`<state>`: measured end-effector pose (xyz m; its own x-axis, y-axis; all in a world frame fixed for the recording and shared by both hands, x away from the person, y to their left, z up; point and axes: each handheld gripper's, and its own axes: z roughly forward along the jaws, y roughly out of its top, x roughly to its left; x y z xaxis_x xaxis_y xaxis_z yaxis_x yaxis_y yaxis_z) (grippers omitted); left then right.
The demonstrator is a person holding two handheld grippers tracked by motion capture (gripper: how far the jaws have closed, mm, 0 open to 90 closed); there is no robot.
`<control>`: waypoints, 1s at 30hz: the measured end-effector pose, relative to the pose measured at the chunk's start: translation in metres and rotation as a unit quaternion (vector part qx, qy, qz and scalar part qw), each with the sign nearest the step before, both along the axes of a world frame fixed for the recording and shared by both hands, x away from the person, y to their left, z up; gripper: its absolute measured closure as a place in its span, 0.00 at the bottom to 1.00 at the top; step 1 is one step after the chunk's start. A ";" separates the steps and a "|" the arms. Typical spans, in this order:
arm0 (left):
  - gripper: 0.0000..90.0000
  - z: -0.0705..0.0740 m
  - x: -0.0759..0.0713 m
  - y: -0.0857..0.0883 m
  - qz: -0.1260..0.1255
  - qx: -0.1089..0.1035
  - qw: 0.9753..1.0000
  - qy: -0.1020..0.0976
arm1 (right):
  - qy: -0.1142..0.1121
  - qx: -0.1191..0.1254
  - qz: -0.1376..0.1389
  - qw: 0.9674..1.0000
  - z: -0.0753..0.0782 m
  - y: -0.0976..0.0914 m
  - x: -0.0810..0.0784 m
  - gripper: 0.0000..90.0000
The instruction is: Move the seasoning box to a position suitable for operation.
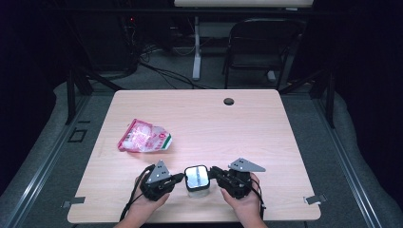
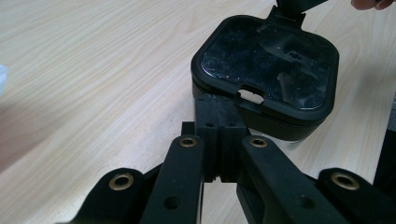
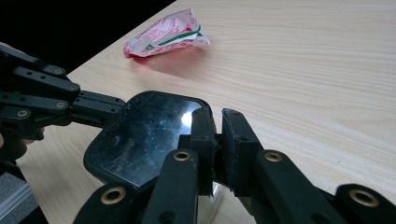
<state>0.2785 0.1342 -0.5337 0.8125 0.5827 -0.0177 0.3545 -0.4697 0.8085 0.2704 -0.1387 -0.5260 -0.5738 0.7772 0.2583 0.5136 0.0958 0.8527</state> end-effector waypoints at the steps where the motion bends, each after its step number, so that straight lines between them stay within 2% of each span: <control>1: 1.00 0.000 0.000 0.000 0.000 0.001 1.000 -0.001 | 0.000 -0.002 0.000 1.000 0.000 0.000 0.000 0.92; 8: 1.00 0.003 0.001 -0.001 0.001 -0.012 1.000 0.001 | 0.000 -0.001 -0.002 1.000 0.000 -0.001 0.000 0.91; 12: 0.99 0.006 0.000 -0.002 -0.004 -0.013 1.000 -0.003 | -0.003 -0.008 -0.001 1.000 0.000 -0.001 0.001 0.87; 18: 0.99 0.011 0.000 -0.004 -0.009 -0.020 1.000 -0.007 | -0.024 -0.025 0.020 0.999 0.004 0.002 -0.006 0.77; 21: 0.98 0.013 0.001 -0.005 -0.012 -0.021 1.000 -0.008 | -0.033 -0.039 0.029 0.998 0.005 0.002 -0.010 0.74; 22: 0.98 0.015 0.001 -0.006 -0.010 -0.021 1.000 -0.009 | -0.044 -0.050 0.038 0.997 0.004 0.003 -0.015 0.69; 24: 0.98 0.015 0.001 -0.007 -0.011 -0.024 1.000 -0.010 | -0.050 -0.053 0.042 0.996 0.004 0.002 -0.018 0.67; 30: 0.98 0.019 0.003 -0.013 -0.017 -0.027 0.999 -0.009 | -0.047 -0.053 0.062 0.996 0.006 -0.002 -0.027 0.59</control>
